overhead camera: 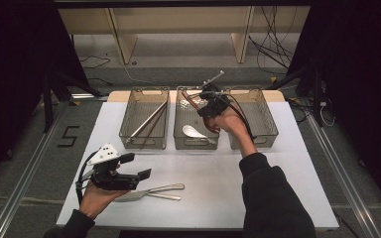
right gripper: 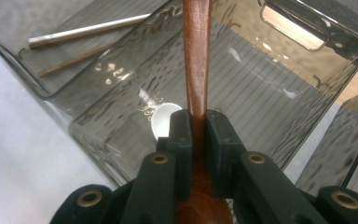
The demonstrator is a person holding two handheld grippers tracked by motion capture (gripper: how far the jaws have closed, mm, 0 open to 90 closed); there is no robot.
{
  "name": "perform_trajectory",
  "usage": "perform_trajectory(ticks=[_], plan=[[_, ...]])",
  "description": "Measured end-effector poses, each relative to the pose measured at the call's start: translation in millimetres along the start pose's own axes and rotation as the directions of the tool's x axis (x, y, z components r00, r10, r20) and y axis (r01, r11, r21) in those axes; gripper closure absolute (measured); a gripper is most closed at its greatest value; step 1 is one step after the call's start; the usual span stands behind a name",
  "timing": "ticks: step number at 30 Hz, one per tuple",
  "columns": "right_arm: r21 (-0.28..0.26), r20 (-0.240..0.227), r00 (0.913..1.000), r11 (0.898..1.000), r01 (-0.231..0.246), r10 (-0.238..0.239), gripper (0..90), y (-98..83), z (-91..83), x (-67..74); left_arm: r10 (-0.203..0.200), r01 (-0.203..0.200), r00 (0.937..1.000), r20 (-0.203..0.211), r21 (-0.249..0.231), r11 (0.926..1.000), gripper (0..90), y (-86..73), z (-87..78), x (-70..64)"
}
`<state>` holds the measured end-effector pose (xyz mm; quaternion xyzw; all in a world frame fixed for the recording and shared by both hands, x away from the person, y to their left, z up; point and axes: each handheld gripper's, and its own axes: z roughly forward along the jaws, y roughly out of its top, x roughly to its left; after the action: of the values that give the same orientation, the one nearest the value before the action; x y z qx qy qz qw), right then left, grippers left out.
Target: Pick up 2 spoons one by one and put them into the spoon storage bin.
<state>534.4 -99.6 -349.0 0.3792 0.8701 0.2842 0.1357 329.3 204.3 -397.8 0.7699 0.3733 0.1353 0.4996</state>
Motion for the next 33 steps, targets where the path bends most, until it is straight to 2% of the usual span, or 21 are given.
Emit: perform_trajectory(ticks=[8,33], plan=[[0.005,0.009,0.9997,1.0,-0.024,0.023,82.0,0.7,7.4,-3.8,0.001,-0.001,1.0,0.002,0.0,1.0,15.4,0.0,0.2,-0.2],[0.051,0.044,0.9988,0.998,-0.025,0.023,80.8,1.5,29.7,1.1,0.002,-0.002,1.0,0.003,-0.001,1.0,15.4,0.3,-0.4,-0.3]])
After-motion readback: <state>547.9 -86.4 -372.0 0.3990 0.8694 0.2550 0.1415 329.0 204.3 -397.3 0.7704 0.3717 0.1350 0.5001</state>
